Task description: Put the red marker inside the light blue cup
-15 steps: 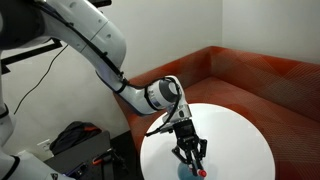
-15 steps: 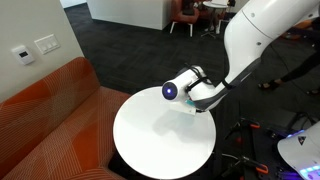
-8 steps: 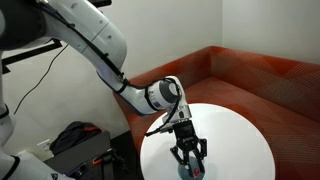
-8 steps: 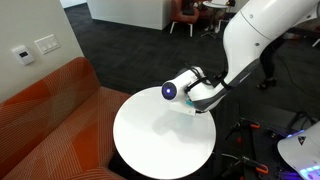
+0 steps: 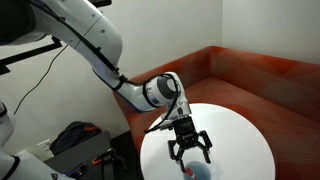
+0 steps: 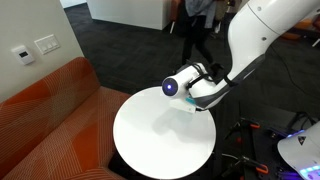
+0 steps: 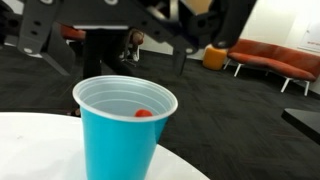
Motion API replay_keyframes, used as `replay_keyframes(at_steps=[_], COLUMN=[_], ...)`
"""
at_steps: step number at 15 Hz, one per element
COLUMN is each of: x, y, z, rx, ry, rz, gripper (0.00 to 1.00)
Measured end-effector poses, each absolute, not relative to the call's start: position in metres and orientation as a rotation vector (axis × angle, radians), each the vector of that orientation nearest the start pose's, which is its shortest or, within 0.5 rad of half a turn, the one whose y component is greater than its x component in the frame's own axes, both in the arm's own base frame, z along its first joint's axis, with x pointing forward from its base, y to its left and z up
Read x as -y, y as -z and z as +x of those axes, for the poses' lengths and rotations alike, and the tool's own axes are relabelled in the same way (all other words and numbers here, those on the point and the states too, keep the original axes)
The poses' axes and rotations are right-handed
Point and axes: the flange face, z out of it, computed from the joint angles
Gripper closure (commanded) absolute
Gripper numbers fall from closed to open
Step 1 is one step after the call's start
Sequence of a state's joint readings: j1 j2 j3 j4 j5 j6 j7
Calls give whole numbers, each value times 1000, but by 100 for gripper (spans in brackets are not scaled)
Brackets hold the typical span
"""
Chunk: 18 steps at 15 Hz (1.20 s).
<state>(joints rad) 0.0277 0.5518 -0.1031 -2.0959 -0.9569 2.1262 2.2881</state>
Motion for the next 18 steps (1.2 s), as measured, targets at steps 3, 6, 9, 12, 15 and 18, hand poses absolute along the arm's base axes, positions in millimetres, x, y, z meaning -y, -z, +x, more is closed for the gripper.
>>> replay_keyframes(at_steps=[3,6,9,12,15,18], x=[79,78,75,68,60,59], y=[-157,-181,-201,-215,-222,-223], z=[523,516,508,500,494,493], rx=[1727,1757,1772,1788,1804,1803], ry=[-550,-601,-652,-697,-714,-715], rz=[1610,1598,1596,1604,1618,1621], gripper=[0,0,0,0,0,0])
